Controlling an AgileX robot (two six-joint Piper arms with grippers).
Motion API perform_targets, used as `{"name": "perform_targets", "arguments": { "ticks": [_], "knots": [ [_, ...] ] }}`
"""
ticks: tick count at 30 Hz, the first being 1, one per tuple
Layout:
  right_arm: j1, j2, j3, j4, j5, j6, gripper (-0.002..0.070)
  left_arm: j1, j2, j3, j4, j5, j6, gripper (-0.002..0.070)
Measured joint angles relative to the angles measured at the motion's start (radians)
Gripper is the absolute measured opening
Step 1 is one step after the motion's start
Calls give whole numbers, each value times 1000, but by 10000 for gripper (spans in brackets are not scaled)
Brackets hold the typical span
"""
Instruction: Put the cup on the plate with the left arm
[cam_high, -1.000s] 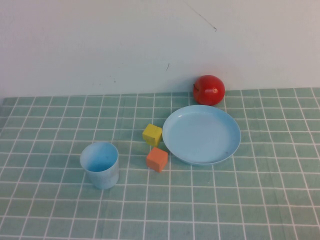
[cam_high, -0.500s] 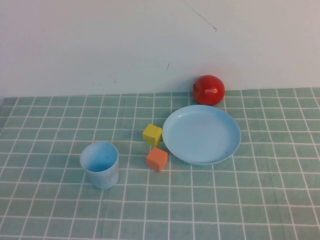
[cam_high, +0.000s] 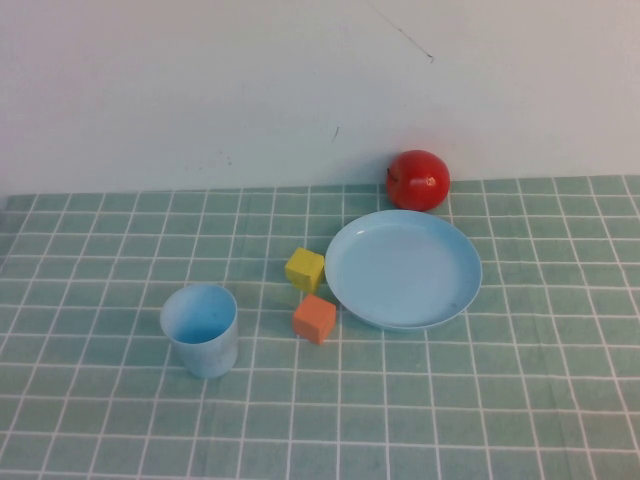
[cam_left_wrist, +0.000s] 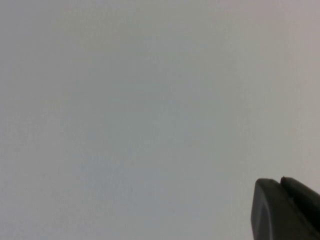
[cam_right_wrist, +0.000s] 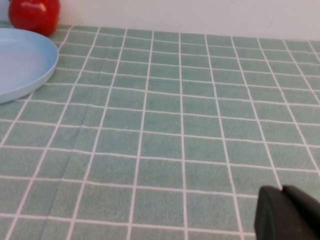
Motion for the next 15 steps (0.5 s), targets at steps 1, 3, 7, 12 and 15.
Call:
{"name": "perform_targets", "arguments": {
  "ticks": [1, 3, 7, 12, 15],
  "knots": [
    [0, 0, 0, 0, 0, 0, -2, 0, 0, 0, 0, -14, 0, -3],
    [0, 0, 0, 2, 0, 0, -2, 0, 0, 0, 0, -34, 0, -3],
    [0, 0, 0, 39, 0, 0, -2, 0, 0, 0, 2, -43, -4, -3],
    [0, 0, 0, 64, 0, 0, -2, 0, 0, 0, 3, -44, -4, -3],
    [0, 0, 0, 59, 0, 0, -2, 0, 0, 0, 3, -29, -4, -3]
  ]
}}
